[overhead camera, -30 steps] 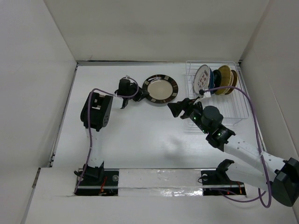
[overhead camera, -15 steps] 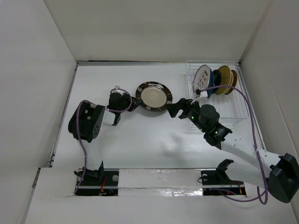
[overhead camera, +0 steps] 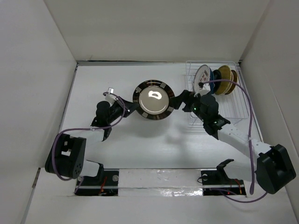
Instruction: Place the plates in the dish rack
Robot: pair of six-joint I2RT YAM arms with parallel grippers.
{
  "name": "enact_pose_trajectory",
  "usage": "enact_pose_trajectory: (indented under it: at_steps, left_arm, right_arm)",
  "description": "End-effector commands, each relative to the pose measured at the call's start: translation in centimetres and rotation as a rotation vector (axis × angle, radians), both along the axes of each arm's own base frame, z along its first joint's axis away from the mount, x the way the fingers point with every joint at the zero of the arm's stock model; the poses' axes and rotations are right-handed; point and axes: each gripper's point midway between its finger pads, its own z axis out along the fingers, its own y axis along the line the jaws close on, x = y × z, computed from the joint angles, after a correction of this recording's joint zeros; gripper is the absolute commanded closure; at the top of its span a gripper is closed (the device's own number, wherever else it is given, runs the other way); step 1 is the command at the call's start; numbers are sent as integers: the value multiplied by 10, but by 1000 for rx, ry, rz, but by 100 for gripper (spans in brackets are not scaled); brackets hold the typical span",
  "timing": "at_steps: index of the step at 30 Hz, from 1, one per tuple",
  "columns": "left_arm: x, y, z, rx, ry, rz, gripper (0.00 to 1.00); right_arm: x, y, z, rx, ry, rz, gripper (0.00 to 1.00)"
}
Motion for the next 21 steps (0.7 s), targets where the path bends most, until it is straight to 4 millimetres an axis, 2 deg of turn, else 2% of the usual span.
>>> enact_pose_trajectory:
  at_steps: [1, 6, 11, 12, 15, 16, 18, 19, 21]
  left_arm:
    - [-23, -11, 92, -96, -319, -113, 100]
    - [-41, -10, 109, -97, -370, -149, 100]
    - [-48, -16, 117, -86, -393, -208, 100]
    - [-50, -17, 118, -94, -391, -223, 100]
    - [-57, -19, 131, -116, -428, -253, 100]
    - [-58, -19, 133, -116, -430, -258, 100]
    - [-60, -19, 140, -108, -451, -262, 100]
    - [-58, -19, 136, -81, -444, -262, 100]
    - [-54, -16, 140, -51, -454, -232, 100]
  right_arm:
    - [14, -7, 14, 53, -2, -15, 0]
    - [21, 8, 1, 67, 58, 105, 0]
    - [5, 40, 17, 122, -9, 349, 2]
    - [3, 44, 18, 139, -7, 378, 4]
    - [-7, 58, 22, 207, -9, 479, 18]
    - [-10, 62, 29, 231, -43, 511, 38]
    - [-17, 68, 29, 275, -25, 568, 58]
    - [-18, 70, 35, 291, -49, 586, 76]
    - [-21, 71, 36, 321, -36, 594, 95]
